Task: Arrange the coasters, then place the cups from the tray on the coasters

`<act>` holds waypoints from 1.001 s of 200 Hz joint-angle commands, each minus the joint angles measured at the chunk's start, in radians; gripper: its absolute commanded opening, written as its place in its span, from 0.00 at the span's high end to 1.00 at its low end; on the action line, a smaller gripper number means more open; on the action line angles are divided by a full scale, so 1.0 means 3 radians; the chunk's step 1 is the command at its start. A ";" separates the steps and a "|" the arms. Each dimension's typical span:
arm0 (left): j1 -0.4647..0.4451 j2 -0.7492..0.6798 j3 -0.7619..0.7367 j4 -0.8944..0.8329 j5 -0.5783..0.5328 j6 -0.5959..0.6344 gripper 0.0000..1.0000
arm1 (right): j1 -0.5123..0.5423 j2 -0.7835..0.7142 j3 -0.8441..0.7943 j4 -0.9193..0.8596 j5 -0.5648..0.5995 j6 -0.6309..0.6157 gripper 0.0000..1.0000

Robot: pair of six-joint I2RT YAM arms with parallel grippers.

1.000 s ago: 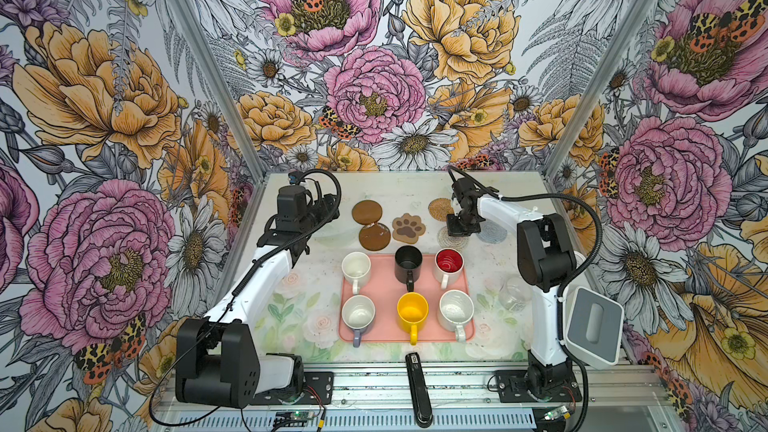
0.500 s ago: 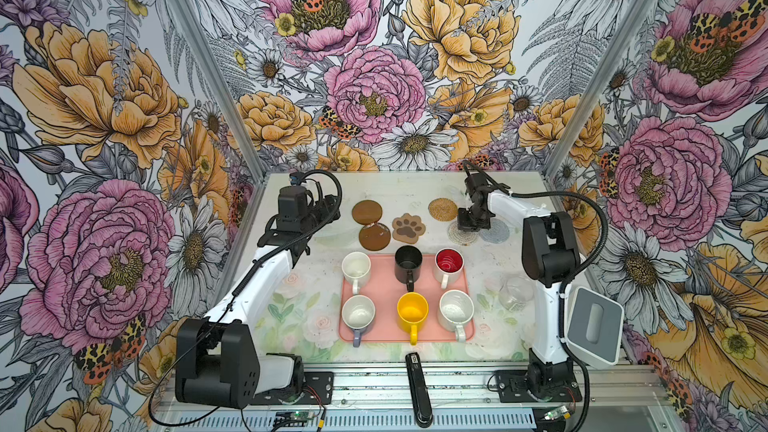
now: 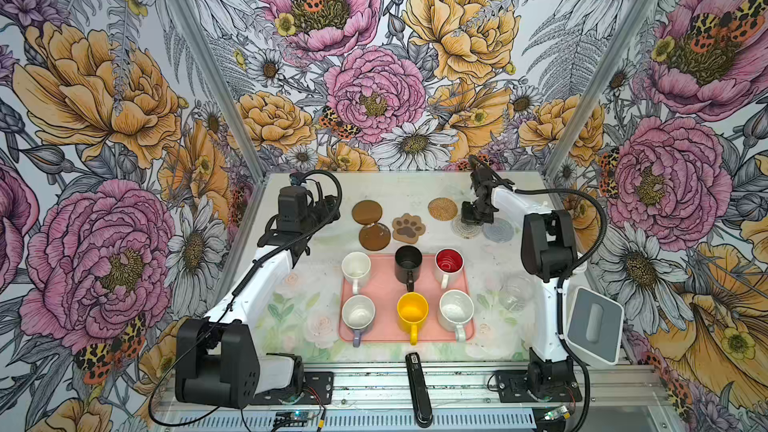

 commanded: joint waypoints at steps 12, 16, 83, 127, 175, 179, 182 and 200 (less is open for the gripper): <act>-0.0022 -0.0083 -0.0005 -0.0031 -0.0058 0.0009 0.17 | -0.0025 0.0046 0.0051 0.0014 0.0007 0.0051 1.00; -0.0021 -0.0084 -0.0005 -0.0031 -0.0060 0.0012 0.17 | -0.0023 0.0029 0.0051 0.0014 0.0012 0.0048 1.00; -0.0026 -0.0089 0.0010 -0.0036 -0.0060 0.0014 0.17 | 0.0038 -0.0214 0.0238 0.0024 0.0009 0.0042 1.00; -0.0044 -0.0071 0.0016 -0.0026 -0.0050 -0.0006 0.17 | 0.0183 0.0035 0.0737 0.0024 -0.0110 0.0033 1.00; -0.0046 -0.0038 0.0081 -0.0073 -0.0029 0.0001 0.19 | 0.0234 0.0468 0.1251 0.0022 -0.0326 0.0194 1.00; -0.0048 -0.0038 0.0083 -0.0073 -0.0025 0.0004 0.19 | 0.0236 0.0498 0.1276 0.0024 -0.0345 0.0217 1.00; -0.0053 -0.0041 0.0079 -0.0076 -0.0025 0.0008 0.19 | 0.0240 0.0523 0.1301 0.0024 -0.0358 0.0230 1.00; -0.0056 -0.0046 0.0079 -0.0077 -0.0028 0.0009 0.19 | 0.0256 0.0627 0.1401 0.0019 -0.0369 0.0272 1.00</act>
